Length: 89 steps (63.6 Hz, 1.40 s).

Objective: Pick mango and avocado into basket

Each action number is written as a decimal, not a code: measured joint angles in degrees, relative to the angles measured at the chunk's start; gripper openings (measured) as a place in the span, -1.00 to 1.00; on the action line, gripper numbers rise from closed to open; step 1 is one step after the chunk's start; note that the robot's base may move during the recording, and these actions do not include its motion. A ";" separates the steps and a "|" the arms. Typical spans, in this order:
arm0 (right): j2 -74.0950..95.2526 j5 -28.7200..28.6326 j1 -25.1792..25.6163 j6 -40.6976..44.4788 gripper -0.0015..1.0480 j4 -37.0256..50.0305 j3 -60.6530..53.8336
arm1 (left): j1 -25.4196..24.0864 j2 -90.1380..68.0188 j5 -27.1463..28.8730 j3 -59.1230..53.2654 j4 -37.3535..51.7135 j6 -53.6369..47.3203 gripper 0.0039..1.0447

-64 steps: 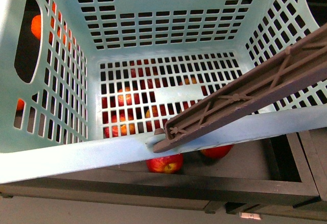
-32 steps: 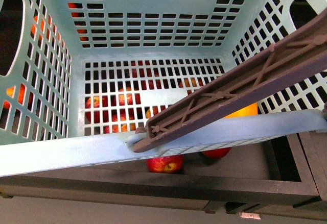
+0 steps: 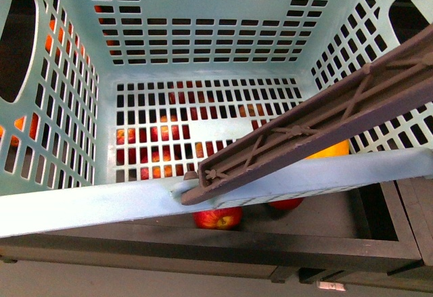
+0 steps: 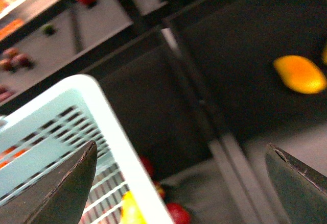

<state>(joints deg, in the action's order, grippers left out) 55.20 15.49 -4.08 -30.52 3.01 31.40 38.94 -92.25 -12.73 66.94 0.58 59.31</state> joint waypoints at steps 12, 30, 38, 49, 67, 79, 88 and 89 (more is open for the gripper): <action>-0.81 -2.54 1.36 2.56 0.73 6.34 -2.49 | 0.00 0.00 0.22 0.00 0.00 -0.04 -0.73; -7.89 -15.45 3.87 27.28 -0.16 29.90 -17.29 | 0.00 0.00 -0.13 0.00 0.00 0.02 -0.73; -10.91 -15.45 3.89 28.98 -0.56 29.83 -20.57 | 0.00 0.00 -0.09 0.00 -0.02 0.02 -0.73; -15.41 -15.45 3.89 30.01 -0.85 28.70 -23.69 | 0.00 0.00 0.07 0.00 0.00 0.00 -0.73; -15.89 -15.45 3.89 30.14 0.09 28.65 -23.80 | 0.00 0.00 -0.11 0.00 0.00 0.02 -0.73; -15.93 -15.34 3.91 30.14 0.68 28.63 -23.80 | 0.00 0.00 0.04 0.00 0.00 0.04 -0.73; -15.93 -15.28 4.11 30.14 0.83 28.59 -23.80 | 0.61 0.00 -0.63 0.00 0.00 -0.04 -0.73; -15.93 -15.28 4.11 30.16 0.83 28.59 -23.80 | 0.61 -0.02 -0.68 0.00 0.00 -0.04 -0.73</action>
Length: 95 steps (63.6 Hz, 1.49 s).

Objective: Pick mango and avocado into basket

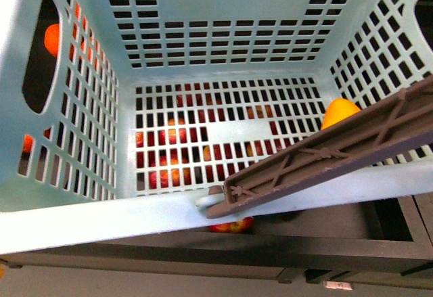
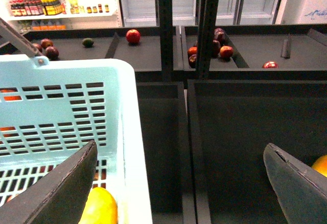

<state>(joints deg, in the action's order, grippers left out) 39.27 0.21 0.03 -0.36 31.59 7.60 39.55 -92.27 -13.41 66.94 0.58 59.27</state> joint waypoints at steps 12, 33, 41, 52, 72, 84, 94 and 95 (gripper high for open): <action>-0.09 -0.09 -0.02 -0.02 0.83 0.00 -0.07 | -0.02 0.02 -0.17 0.00 0.00 0.57 -0.73; -0.24 -0.24 -0.02 0.02 0.83 -0.11 -0.39 | -0.66 0.02 0.92 0.02 -0.04 -0.04 -0.74; -0.15 -0.15 0.00 0.00 0.83 -0.11 -0.44 | -0.66 0.02 0.31 0.02 -0.04 0.09 -0.74; -0.15 -0.15 0.00 0.02 0.83 -0.11 -0.55 | -0.66 0.02 0.31 0.02 -0.04 0.11 -0.74; -0.09 -0.15 -0.02 0.02 0.83 -0.11 -0.57 | -0.66 0.02 0.87 0.04 -0.04 -0.13 -0.74; -0.17 -0.11 0.00 0.02 0.83 -0.11 -0.57 | -0.66 0.02 0.70 0.04 -0.04 -0.07 -0.74; -0.20 -0.15 0.00 0.02 0.83 -0.11 -0.59 | -0.66 0.02 0.74 0.07 -0.04 -0.20 -0.74; -0.22 -0.17 0.00 0.02 0.83 -0.11 -0.59 | -0.66 0.02 0.76 0.07 -0.07 -0.13 -0.74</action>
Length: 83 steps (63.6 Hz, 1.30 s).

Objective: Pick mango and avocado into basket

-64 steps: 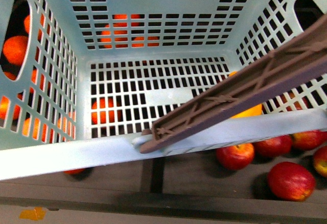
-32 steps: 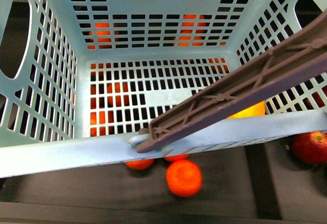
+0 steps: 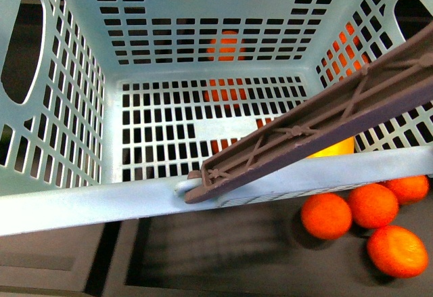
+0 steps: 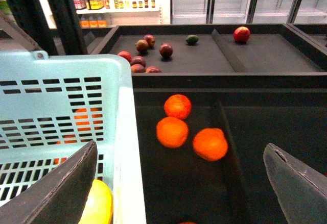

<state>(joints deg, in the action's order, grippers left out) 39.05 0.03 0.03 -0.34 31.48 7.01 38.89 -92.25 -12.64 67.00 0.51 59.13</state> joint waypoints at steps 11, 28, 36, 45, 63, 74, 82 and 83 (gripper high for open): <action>0.04 -0.07 0.00 0.00 0.83 0.00 0.04 | -0.04 0.00 0.00 0.00 0.02 0.00 -0.74; -0.04 -0.09 0.00 0.00 0.83 0.00 -0.02 | -0.04 0.00 -0.04 0.00 0.00 0.04 -0.74; -0.02 -0.07 0.00 0.00 0.83 0.00 -0.02 | -0.04 0.00 -0.07 0.00 0.00 0.09 -0.74; 0.00 -0.11 0.00 0.00 0.83 -0.02 -0.04 | -0.04 0.00 0.04 0.00 0.00 0.04 -0.74; 0.00 -0.07 0.00 0.00 0.83 -0.04 -0.02 | -0.04 0.00 0.09 0.00 0.00 0.04 -0.74; -0.07 -0.07 0.00 0.00 0.83 -0.02 0.04 | -0.04 0.00 -0.04 0.00 0.00 0.09 -0.74; 0.00 -0.04 0.00 0.00 0.83 -0.04 0.00 | -0.04 0.00 -0.07 0.04 0.00 0.00 -0.74; 0.02 -0.15 0.00 0.00 0.83 -0.04 0.00 | -0.13 0.00 0.02 0.04 0.00 0.00 -0.74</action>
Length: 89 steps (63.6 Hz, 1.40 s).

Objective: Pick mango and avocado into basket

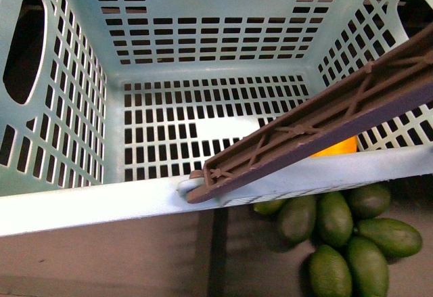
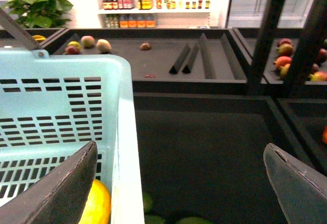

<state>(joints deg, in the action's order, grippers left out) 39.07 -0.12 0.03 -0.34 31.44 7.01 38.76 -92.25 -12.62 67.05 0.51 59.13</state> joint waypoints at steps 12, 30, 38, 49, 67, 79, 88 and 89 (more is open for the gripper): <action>-0.02 -0.11 -0.11 0.02 0.83 0.00 0.00 | -0.70 0.00 0.85 0.00 0.00 -0.42 -0.74; 8.39 23.02 5.31 -17.51 0.83 -35.67 13.97 | -0.04 0.00 -0.44 0.00 0.00 -0.31 -0.74; 21.27 10.43 19.71 -16.48 0.83 -29.99 17.92 | 0.28 -0.02 -0.76 0.00 0.00 0.28 -0.74; 39.67 -2.97 28.44 -1.92 0.83 -15.61 18.43 | 0.13 -0.02 -0.04 0.00 0.00 0.22 -0.74; 63.95 -11.78 31.08 21.51 0.83 -7.61 20.06 | 0.13 -0.02 -0.04 0.00 0.00 0.09 -0.74; 74.31 -13.49 28.30 33.68 0.83 -6.99 21.94 | 0.13 -0.02 -0.48 0.00 0.00 0.24 -0.74; 79.12 -14.05 26.18 37.35 0.83 -6.91 23.71 | 0.13 -0.02 -0.22 0.00 0.00 0.20 -0.74; 79.45 -14.03 26.03 37.53 0.83 -6.91 23.87 | 0.13 -0.02 -0.22 0.00 0.00 0.17 -0.74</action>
<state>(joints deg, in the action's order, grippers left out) 118.52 -14.15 26.06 37.19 24.53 30.87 38.89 -92.27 -12.84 67.05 0.51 59.31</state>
